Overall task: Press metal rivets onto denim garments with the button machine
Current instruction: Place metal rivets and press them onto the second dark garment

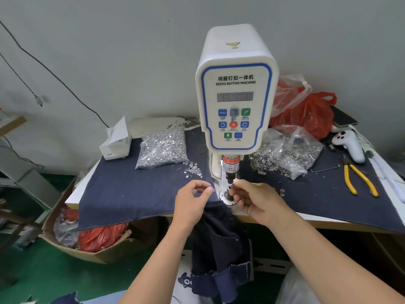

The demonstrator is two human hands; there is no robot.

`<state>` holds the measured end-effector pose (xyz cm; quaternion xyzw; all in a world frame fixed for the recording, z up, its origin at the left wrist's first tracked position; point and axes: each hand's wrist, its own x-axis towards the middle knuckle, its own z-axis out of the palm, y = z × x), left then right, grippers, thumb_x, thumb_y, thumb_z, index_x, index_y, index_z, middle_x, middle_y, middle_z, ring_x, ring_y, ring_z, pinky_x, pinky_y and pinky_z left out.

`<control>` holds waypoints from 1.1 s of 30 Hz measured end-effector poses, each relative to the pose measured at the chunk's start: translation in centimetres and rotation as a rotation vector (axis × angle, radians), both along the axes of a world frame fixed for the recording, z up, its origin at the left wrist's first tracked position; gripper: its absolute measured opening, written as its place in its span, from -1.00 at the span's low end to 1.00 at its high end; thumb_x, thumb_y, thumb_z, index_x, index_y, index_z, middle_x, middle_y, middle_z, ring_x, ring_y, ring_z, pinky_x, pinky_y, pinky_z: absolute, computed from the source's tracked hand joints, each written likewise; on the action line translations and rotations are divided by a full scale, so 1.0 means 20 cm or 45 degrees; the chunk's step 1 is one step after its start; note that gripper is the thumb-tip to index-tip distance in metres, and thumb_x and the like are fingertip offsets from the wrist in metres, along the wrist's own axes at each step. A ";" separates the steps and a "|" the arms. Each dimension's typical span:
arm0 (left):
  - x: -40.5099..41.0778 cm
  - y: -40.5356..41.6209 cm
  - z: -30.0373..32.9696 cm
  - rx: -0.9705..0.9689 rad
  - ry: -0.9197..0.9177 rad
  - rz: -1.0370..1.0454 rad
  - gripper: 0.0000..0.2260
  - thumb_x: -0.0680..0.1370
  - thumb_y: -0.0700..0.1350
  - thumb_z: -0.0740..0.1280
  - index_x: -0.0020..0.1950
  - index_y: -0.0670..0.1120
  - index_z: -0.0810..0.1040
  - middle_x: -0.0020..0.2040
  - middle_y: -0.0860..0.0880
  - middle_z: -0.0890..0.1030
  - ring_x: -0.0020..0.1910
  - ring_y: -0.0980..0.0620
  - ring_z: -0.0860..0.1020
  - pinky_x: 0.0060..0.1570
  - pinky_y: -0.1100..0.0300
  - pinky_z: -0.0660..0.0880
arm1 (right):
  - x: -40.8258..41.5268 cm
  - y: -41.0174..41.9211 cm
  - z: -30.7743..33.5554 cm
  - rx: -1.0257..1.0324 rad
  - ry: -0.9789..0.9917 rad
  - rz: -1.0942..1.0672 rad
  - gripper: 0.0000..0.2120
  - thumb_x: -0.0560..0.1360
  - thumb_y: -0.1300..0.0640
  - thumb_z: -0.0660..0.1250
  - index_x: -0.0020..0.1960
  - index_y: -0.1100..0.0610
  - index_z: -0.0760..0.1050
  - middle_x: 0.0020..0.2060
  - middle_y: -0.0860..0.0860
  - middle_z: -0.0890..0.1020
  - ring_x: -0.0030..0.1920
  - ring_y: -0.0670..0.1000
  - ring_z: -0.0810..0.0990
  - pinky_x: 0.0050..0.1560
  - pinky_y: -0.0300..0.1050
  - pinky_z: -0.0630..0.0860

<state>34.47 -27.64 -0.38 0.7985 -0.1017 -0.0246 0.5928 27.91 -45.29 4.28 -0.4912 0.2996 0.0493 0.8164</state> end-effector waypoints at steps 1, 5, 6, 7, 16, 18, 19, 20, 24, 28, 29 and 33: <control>-0.01 0.00 0.00 -0.021 0.022 0.000 -0.91 0.54 -0.13 0.55 -0.09 0.04 0.69 -0.13 0.19 0.73 -0.06 0.25 0.67 -0.08 0.50 0.45 | 0.00 0.01 0.00 0.028 -0.005 -0.001 -0.83 0.57 0.18 0.43 -0.14 0.27 0.61 -0.36 0.12 0.69 -0.49 -0.09 0.58 -0.51 -0.32 0.47; -0.03 0.00 0.00 -0.077 0.065 -0.017 -0.93 0.54 -0.11 0.56 -0.08 0.05 0.73 -0.11 0.18 0.74 -0.04 0.26 0.66 -0.06 0.51 0.45 | 0.01 0.02 0.01 0.153 -0.028 -0.030 -0.81 0.60 0.23 0.38 -0.16 0.30 0.59 -0.37 0.14 0.68 -0.48 -0.06 0.60 -0.50 -0.30 0.50; -0.03 0.00 0.00 -0.087 0.068 -0.029 -0.93 0.55 -0.12 0.55 -0.07 0.05 0.74 -0.10 0.18 0.74 -0.03 0.26 0.66 -0.04 0.51 0.46 | 0.00 0.03 0.01 0.180 -0.035 -0.040 -0.81 0.60 0.24 0.38 -0.16 0.31 0.59 -0.37 0.15 0.68 -0.48 -0.06 0.61 -0.49 -0.29 0.51; -0.03 0.00 0.00 -0.100 0.075 -0.042 -0.93 0.56 -0.12 0.54 -0.06 0.05 0.75 -0.09 0.18 0.75 -0.02 0.26 0.67 -0.03 0.50 0.46 | 0.00 0.03 0.01 0.197 -0.045 -0.048 -0.80 0.60 0.24 0.37 -0.16 0.32 0.59 -0.36 0.15 0.68 -0.47 -0.05 0.61 -0.49 -0.28 0.52; -0.06 -0.01 0.02 -0.182 0.144 -0.076 -0.96 0.55 -0.07 0.55 -0.03 0.07 0.75 -0.03 0.16 0.76 0.05 0.24 0.67 0.06 0.39 0.48 | -0.01 0.03 0.00 0.145 -0.148 -0.058 -0.82 0.61 0.24 0.37 -0.12 0.32 0.63 -0.33 0.17 0.69 -0.44 -0.04 0.62 -0.46 -0.28 0.54; -0.06 -0.02 0.03 -0.202 0.156 -0.090 -0.96 0.55 -0.07 0.56 -0.03 0.06 0.75 -0.03 0.15 0.76 0.05 0.24 0.68 0.08 0.35 0.48 | -0.02 0.01 0.00 0.147 -0.159 -0.028 -0.79 0.61 0.22 0.37 -0.13 0.30 0.66 -0.30 0.17 0.70 -0.42 -0.04 0.63 -0.43 -0.27 0.55; -0.06 -0.02 0.03 -0.209 0.158 -0.100 -0.96 0.54 -0.06 0.56 -0.03 0.06 0.75 -0.02 0.14 0.76 0.05 0.23 0.68 0.09 0.33 0.49 | -0.03 0.00 -0.01 0.149 -0.159 -0.002 -0.76 0.62 0.20 0.36 -0.16 0.28 0.69 -0.28 0.18 0.71 -0.40 -0.03 0.64 -0.42 -0.26 0.57; -0.07 -0.03 0.03 -0.213 0.159 -0.114 -0.96 0.54 -0.05 0.56 -0.04 0.07 0.75 -0.02 0.13 0.77 0.06 0.22 0.68 0.10 0.30 0.50 | -0.03 -0.02 -0.01 0.139 -0.155 0.024 -0.72 0.62 0.17 0.35 -0.17 0.27 0.72 -0.26 0.19 0.72 -0.39 -0.02 0.66 -0.40 -0.26 0.58; -0.08 -0.05 0.04 -0.174 0.142 -0.171 -0.97 0.57 -0.03 0.53 -0.03 0.12 0.76 0.00 0.15 0.76 0.10 0.22 0.68 0.15 0.26 0.50 | -0.05 -0.11 -0.02 -0.245 -0.126 0.002 -0.74 0.64 0.14 0.29 0.03 0.29 0.68 -0.26 0.14 0.73 -0.37 -0.04 0.65 -0.33 -0.26 0.58; -0.08 -0.08 0.05 -0.120 0.126 -0.185 -0.96 0.60 -0.01 0.50 0.02 0.13 0.75 0.00 0.22 0.75 0.09 0.29 0.66 0.08 0.38 0.47 | -0.08 -0.18 -0.07 -0.491 -0.119 -0.084 -0.74 0.65 0.13 0.27 0.04 0.28 0.66 -0.32 0.10 0.70 -0.36 -0.04 0.62 -0.30 -0.22 0.54; -0.08 -0.09 0.06 -0.114 0.121 -0.186 -0.96 0.60 -0.01 0.50 0.02 0.13 0.75 -0.01 0.23 0.75 0.09 0.30 0.66 0.06 0.42 0.48 | -0.09 -0.19 -0.08 -0.509 -0.107 -0.084 -0.73 0.66 0.13 0.26 0.03 0.28 0.66 -0.32 0.11 0.69 -0.36 -0.04 0.62 -0.30 -0.21 0.54; -0.07 -0.12 0.08 -0.044 0.049 -0.185 -0.92 0.59 -0.03 0.51 -0.05 0.18 0.74 -0.05 0.29 0.74 0.05 0.32 0.66 0.01 0.53 0.48 | -0.11 -0.20 -0.12 -0.501 -0.102 -0.079 -0.72 0.68 0.12 0.26 0.02 0.29 0.65 -0.34 0.10 0.69 -0.38 -0.03 0.62 -0.35 -0.21 0.56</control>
